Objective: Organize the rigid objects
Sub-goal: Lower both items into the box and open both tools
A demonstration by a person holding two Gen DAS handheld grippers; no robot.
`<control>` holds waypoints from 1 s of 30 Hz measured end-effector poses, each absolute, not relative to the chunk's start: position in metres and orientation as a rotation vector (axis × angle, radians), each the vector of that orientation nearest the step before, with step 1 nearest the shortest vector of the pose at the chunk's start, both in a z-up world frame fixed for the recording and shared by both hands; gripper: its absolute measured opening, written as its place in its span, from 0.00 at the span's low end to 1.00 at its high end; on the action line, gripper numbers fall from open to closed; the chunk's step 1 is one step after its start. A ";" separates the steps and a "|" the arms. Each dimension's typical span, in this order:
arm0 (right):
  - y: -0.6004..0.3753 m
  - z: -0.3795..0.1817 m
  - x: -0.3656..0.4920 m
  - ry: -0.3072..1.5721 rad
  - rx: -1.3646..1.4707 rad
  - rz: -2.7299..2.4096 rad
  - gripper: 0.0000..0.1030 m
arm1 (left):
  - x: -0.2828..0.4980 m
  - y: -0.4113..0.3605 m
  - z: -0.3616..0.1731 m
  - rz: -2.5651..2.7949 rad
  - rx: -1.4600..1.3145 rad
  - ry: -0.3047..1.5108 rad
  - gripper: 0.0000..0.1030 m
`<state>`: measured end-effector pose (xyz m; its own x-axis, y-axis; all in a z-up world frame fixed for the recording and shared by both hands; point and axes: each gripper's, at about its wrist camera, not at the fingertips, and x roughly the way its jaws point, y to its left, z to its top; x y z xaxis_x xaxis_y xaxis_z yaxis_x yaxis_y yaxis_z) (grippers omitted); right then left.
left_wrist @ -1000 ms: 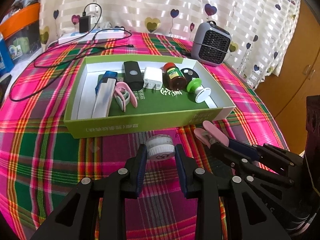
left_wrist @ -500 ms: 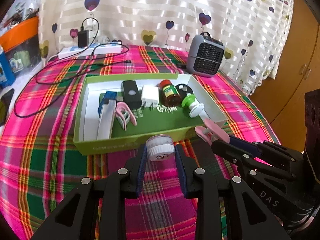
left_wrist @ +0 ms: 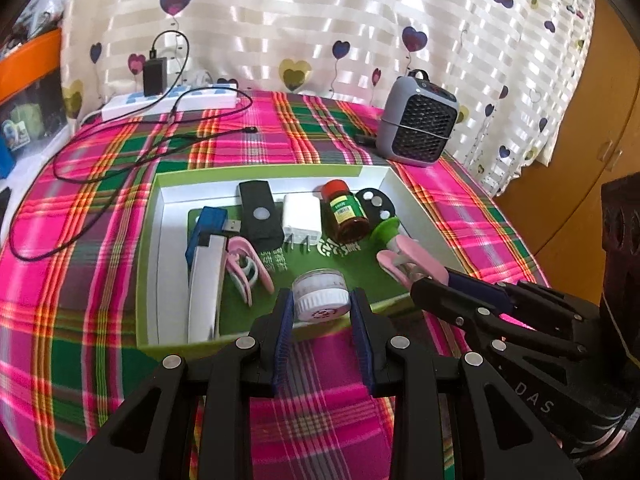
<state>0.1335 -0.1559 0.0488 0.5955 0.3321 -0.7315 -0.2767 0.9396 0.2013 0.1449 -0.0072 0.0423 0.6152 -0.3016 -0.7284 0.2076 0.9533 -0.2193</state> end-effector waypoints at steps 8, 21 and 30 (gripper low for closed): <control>-0.148 0.044 0.155 0.902 0.043 0.377 0.22 | 0.166 -0.007 0.034 -0.294 -0.105 0.890 0.27; -0.147 0.032 0.174 0.960 0.025 0.389 0.22 | 0.181 -0.010 0.020 -0.296 -0.103 0.932 0.27; -0.145 0.025 0.182 0.984 0.007 0.379 0.22 | 0.186 -0.009 0.016 -0.293 -0.104 0.952 0.27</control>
<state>0.1821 -0.1453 0.0252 0.4936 0.3157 -0.8104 -0.3096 0.9345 0.1754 0.1862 -0.0095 0.0155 0.5442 -0.2921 -0.7865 0.2013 0.9555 -0.2156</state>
